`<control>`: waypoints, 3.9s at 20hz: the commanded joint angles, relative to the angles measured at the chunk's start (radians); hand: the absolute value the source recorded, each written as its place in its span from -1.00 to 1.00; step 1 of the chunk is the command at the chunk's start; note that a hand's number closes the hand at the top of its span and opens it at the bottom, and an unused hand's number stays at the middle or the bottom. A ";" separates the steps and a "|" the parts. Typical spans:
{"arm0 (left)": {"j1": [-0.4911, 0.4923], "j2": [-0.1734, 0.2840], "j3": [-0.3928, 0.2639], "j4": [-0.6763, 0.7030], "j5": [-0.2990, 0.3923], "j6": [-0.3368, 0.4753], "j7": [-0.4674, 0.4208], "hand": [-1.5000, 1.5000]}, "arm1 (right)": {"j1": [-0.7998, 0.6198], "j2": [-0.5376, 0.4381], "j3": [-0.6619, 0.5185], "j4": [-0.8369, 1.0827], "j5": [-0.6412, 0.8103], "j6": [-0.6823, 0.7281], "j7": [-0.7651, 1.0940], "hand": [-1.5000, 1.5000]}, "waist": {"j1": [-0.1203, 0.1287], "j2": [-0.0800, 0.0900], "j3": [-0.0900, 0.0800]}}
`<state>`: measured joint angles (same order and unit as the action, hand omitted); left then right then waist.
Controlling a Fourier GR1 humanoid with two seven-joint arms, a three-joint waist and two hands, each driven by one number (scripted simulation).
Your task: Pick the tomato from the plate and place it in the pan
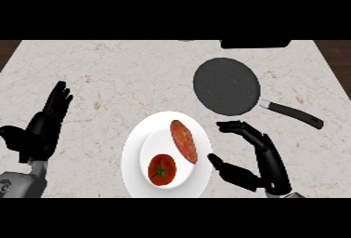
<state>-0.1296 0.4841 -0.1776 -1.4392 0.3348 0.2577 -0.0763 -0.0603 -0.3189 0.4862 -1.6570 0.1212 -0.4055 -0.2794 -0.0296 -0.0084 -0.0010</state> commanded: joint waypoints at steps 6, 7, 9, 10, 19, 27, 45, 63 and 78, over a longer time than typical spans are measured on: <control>-0.102 -0.011 0.043 0.033 0.002 0.030 0.064 0.00 | 0.335 -0.154 0.149 -0.352 0.475 -0.219 0.156 -1.00 | -0.024 0.000 -0.003; -0.027 -0.020 0.019 -0.009 -0.016 0.042 0.040 0.00 | 0.371 -0.199 0.146 -0.418 0.513 -0.189 0.220 -1.00 | -0.014 -0.004 -0.004; -0.063 -0.018 0.027 -0.002 -0.010 0.040 0.059 0.00 | 0.366 -0.259 0.139 -0.460 0.602 -0.102 0.328 -1.00 | -0.016 -0.001 -0.007; -0.029 0.000 0.030 -0.007 -0.009 0.028 0.050 0.00 | 0.381 -0.285 0.141 -0.510 0.640 -0.064 0.378 -1.00 | -0.017 -0.006 -0.010; -0.103 -0.057 -0.006 -0.004 -0.038 0.052 0.084 0.00 | 0.246 -0.223 0.240 -0.816 0.927 0.331 0.876 -1.00 | 0.019 0.004 -0.007; -0.124 -0.069 0.004 0.029 -0.046 0.017 0.073 0.00 | -0.178 0.082 0.375 -0.716 0.861 0.658 1.209 -1.00 | 0.038 0.007 -0.004; -0.097 -0.118 0.018 -0.049 -0.121 0.029 0.129 0.00 | -0.348 0.316 0.484 -0.326 0.909 0.575 1.450 -1.00 | 0.034 0.006 0.001; -0.087 -0.153 0.119 -0.013 -0.160 -0.059 0.113 0.00 | -0.241 0.312 0.415 -0.201 0.834 0.656 1.285 -1.00 | 0.030 0.008 0.001; -0.077 -0.189 0.129 -0.024 -0.199 -0.060 0.107 0.00 | -0.376 0.318 0.451 0.028 0.750 0.678 1.444 -1.00 | 0.035 0.008 0.001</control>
<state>-0.2186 0.3125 -0.0516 -1.4663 0.1503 0.1924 0.0540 -0.4173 -0.0135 0.9562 -1.6731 0.8942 0.2177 1.0671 0.0059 -0.0011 -0.0005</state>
